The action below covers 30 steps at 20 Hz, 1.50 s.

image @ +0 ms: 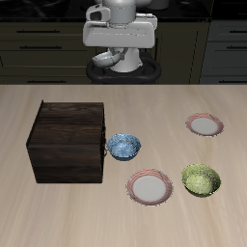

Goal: Place the white bowl onto the plate that is on the left side of the table

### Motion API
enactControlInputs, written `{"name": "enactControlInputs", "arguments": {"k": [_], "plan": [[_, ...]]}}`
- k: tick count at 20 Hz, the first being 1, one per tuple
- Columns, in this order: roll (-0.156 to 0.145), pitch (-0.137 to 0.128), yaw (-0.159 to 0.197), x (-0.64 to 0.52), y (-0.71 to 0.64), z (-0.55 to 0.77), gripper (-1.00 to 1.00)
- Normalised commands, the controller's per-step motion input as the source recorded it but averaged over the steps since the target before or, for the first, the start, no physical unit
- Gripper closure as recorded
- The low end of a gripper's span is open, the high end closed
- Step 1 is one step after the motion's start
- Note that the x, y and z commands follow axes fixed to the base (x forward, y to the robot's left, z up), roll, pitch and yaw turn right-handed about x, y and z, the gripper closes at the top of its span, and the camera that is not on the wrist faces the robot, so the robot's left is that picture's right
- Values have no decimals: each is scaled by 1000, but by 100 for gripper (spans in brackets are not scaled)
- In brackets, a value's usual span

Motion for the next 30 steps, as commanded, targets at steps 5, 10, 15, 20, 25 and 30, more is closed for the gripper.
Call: {"name": "enactControlInputs", "arguments": {"k": [5, 10, 15, 20, 25, 30], "plan": [[-15, -28, 40, -213, 176, 10, 100], [1, 26, -23, -154, 138, -48, 100], [7, -10, -7, -165, 156, -16, 100], [-9, -11, -24, -207, 277, 11, 100], [27, 0, -30, -195, 447, -100, 100], [16, 13, -18, -115, 298, -146, 100]]}}
